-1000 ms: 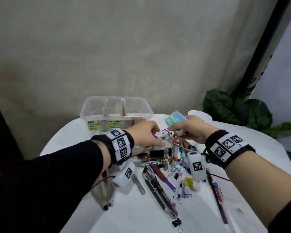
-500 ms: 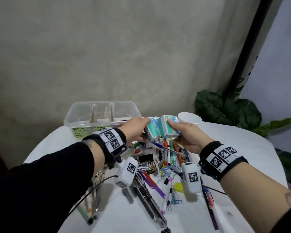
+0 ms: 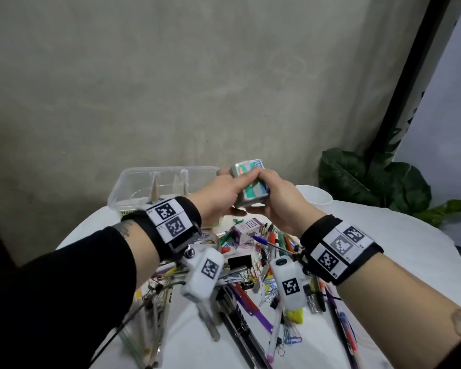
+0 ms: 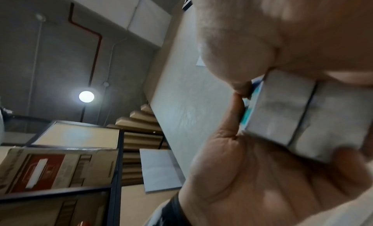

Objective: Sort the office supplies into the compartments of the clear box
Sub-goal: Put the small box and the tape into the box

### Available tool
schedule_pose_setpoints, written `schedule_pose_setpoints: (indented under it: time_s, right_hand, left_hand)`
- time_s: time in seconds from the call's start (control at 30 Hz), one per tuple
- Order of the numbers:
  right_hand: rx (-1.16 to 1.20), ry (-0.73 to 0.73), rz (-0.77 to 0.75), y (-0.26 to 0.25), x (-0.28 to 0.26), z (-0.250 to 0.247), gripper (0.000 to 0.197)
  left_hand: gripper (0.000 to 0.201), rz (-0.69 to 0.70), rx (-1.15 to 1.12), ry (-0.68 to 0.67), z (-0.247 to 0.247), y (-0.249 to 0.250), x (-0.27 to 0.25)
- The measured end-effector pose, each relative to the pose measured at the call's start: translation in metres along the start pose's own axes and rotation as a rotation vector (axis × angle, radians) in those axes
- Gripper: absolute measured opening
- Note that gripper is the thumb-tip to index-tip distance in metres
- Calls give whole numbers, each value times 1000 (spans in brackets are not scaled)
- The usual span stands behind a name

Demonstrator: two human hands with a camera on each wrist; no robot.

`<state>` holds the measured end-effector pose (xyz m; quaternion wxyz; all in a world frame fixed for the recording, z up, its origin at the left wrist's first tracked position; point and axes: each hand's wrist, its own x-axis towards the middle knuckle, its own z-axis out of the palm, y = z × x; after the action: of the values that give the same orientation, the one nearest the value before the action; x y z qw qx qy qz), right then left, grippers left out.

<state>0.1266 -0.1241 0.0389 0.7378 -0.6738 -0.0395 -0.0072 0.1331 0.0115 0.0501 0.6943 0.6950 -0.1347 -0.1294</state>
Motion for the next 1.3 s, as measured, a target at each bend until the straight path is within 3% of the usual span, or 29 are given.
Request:
schedule_pose_setpoints:
  time_s: [0.07,0.13,0.17,0.27,0.33,0.4,0.5,0.6,0.73,0.93,1.3]
  right_hand:
    - [7,-38,-18,-10,8,5,44]
    - [68,3,-63,-20,20,13,41]
    - [99,45,-75,-24,28,19,41]
    - [30,116,-98,-27,52,37,40]
    - [-185,96,-118,-21,62,43,43]
    - [-494,-12,-162,-15,61,42,43]
    - [-957,-209,-152,-2,53,31,32]
    - [-1164,-304,-182,9,48,25,26]
    - [-1162,-315,-269,16,53,24,23]
    - [-1096,-312,-266,23,55,21,15]
    - [-1055,-340,-272,26,50,21,15]
  left_hand:
    - [71,29,93,58,-16,10,9]
    - [84,35,30,39,-31,20,17]
    - [80,41,8,11,-38,25,22]
    - [33,74,195,-14,-56,47,33]
    - [31,91,406,45,-72,58,44]
    - [32,80,783,50,-89,66,54]
    - [32,-98,1286,-38,-106,61,68]
    - [51,-206,1506,-96,-105,42,86]
    - [56,-211,1640,-154,-92,32,102]
    - [48,-419,1751,-392,-78,20,109]
    - [53,-438,2046,-558,-76,17,98]
